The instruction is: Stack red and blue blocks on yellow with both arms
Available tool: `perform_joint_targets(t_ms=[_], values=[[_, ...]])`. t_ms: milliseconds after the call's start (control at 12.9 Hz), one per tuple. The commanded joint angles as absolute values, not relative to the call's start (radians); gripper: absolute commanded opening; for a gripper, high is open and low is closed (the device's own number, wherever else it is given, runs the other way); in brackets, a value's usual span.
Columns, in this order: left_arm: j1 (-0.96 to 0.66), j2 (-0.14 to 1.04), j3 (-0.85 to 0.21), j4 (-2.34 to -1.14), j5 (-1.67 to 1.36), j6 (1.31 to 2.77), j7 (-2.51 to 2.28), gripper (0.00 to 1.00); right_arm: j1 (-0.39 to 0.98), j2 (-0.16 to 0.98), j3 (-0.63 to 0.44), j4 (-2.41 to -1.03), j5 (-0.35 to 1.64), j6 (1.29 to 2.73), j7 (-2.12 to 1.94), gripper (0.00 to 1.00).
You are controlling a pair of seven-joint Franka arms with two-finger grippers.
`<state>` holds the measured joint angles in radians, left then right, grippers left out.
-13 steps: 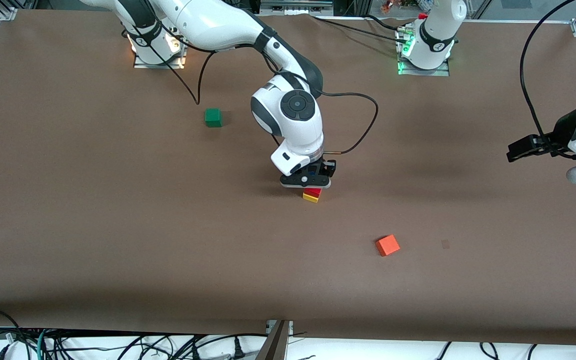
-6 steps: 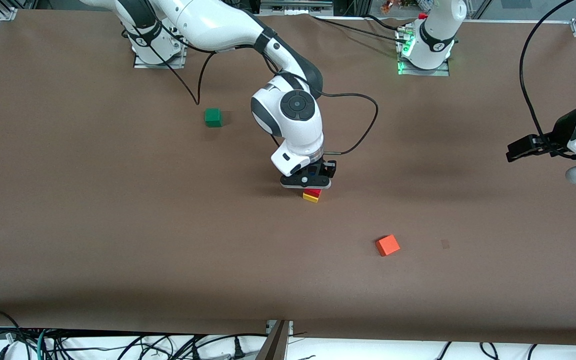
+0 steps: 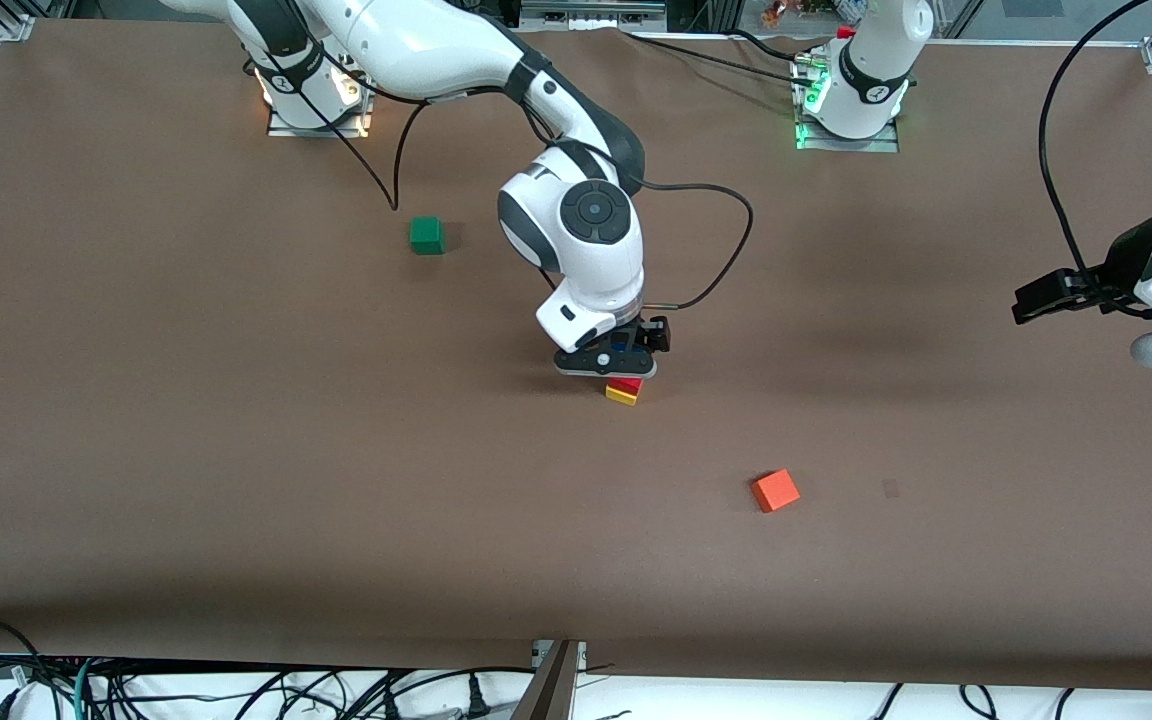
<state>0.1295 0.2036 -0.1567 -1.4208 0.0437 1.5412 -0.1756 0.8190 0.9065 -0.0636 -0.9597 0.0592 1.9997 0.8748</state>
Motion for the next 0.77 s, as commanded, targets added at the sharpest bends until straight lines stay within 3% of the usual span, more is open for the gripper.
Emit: perform_joint_targets(t_ms=[0,464,696], values=[[0.133,0.201,-0.156,-1.413,0.020,1.543,-0.155,1.00,0.746,0.792,-0.049,-0.960,0.109,1.857,0.876,1.00],[0.133,0.206,-0.156,-1.413,0.020,1.543,-0.155,1.00,0.556,0.539,-0.061,-1.032,0.176,1.478,0.573,1.00],[0.133,0.207,-0.156,-1.413,0.020,1.543,-0.155,1.00,0.438,0.280,-0.078,-1.326,0.183,1.457,0.364,1.00]])
